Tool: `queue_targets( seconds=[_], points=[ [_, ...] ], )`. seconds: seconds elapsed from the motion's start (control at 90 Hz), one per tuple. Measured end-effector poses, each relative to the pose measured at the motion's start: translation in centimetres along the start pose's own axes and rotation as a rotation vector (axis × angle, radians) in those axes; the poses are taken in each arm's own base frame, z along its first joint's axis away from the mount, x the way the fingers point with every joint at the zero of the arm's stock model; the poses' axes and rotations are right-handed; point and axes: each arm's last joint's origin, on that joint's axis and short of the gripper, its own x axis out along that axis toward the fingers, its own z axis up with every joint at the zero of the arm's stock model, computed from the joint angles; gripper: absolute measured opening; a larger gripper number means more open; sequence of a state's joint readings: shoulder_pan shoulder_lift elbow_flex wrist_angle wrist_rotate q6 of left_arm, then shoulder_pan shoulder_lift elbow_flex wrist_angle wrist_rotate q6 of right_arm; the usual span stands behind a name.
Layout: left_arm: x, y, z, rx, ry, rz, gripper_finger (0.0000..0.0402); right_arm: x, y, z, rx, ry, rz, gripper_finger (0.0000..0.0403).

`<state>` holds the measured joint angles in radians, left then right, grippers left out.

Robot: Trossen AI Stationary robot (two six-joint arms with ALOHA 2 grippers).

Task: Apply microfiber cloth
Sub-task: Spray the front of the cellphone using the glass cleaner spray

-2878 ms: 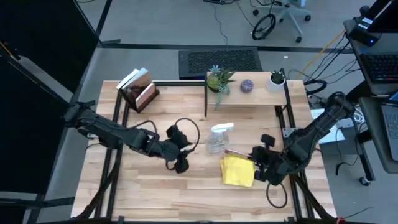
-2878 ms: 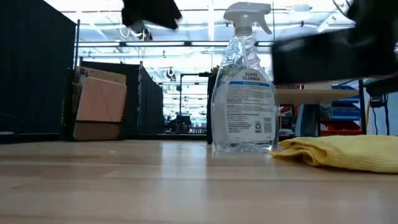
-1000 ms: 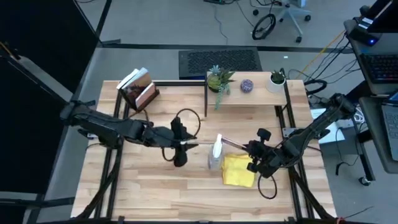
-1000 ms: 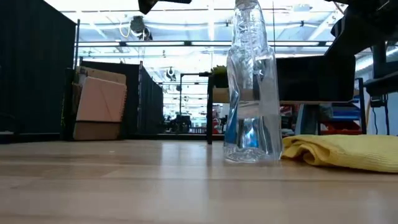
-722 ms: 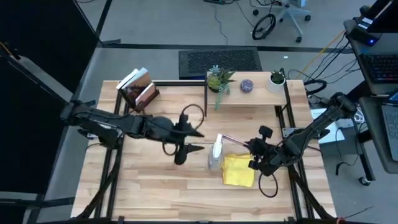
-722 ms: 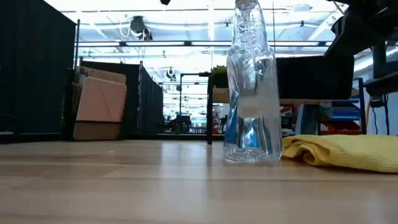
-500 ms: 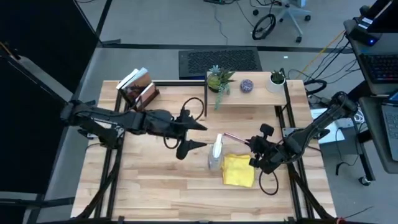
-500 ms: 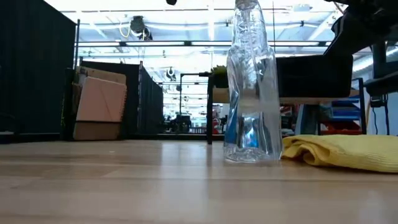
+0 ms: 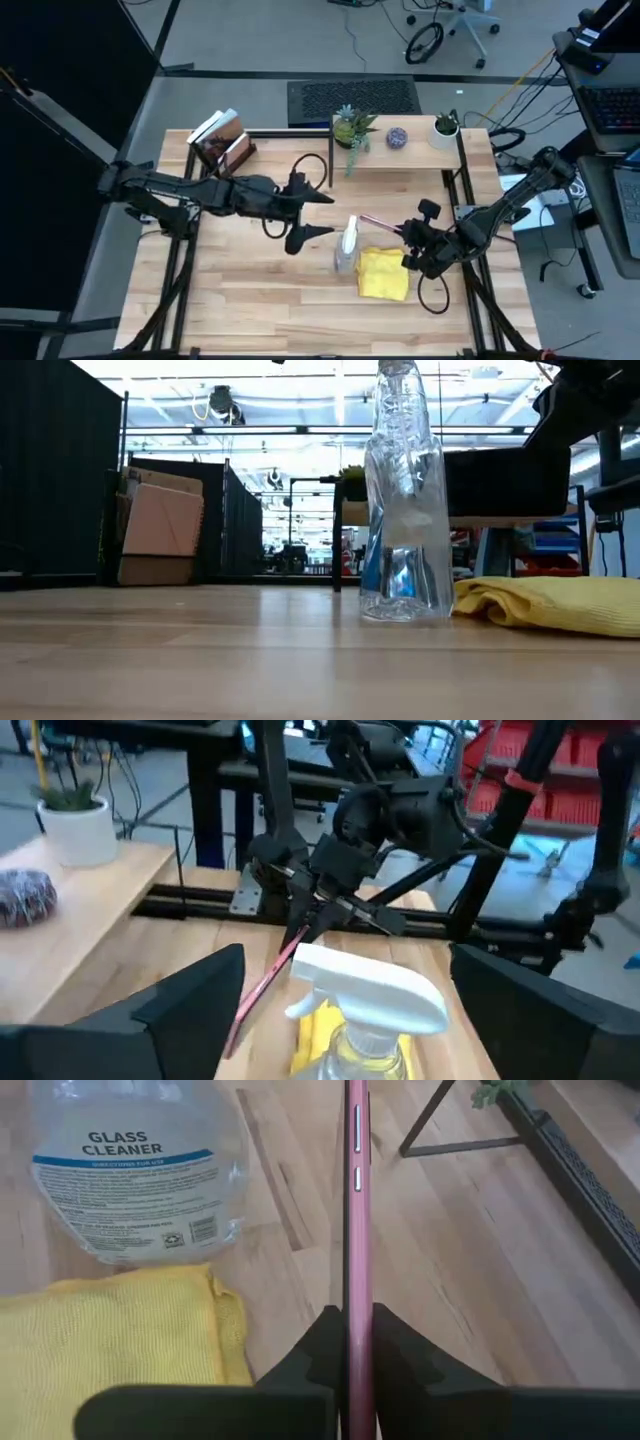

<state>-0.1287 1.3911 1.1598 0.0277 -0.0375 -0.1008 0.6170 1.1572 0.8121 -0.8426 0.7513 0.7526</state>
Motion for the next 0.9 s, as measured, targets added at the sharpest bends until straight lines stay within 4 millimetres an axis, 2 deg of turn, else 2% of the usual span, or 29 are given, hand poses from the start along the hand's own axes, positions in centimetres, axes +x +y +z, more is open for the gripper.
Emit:
queue_targets(
  seconds=[0.133, 0.256, 0.378, 0.622, 0.733, 0.9],
  points=[
    [0.0, -0.9, 0.5, 0.070, -0.061, -0.035, 0.0395, 0.0, 0.0, 0.0, 0.011, 0.000, 0.000, 0.0012],
    [-0.1, -1.9, 0.5, 0.121, -0.067, -0.059, 0.0384, 0.0, 0.0, 0.0, 0.013, 0.000, 0.000, 0.0012],
    [-0.1, -1.8, 0.1, 0.135, -0.031, -0.027, 0.0376, 0.0, 0.0, 0.0, 0.018, 0.000, 0.000, 0.0012],
    [-0.1, -1.8, 0.0, -0.035, -0.014, -0.054, 0.0375, 0.0, 0.0, 0.0, 0.021, 0.000, 0.000, 0.0012],
    [0.0, -1.5, -1.2, -0.076, 0.087, -0.008, 0.0375, 0.0, 0.0, 0.0, 0.021, -0.002, -0.001, 0.0012],
    [1.4, -1.1, -5.1, -0.039, 0.127, 0.034, 0.0375, 0.0, 0.0, 0.0, 0.022, -0.003, -0.001, 0.0012]
  ],
)
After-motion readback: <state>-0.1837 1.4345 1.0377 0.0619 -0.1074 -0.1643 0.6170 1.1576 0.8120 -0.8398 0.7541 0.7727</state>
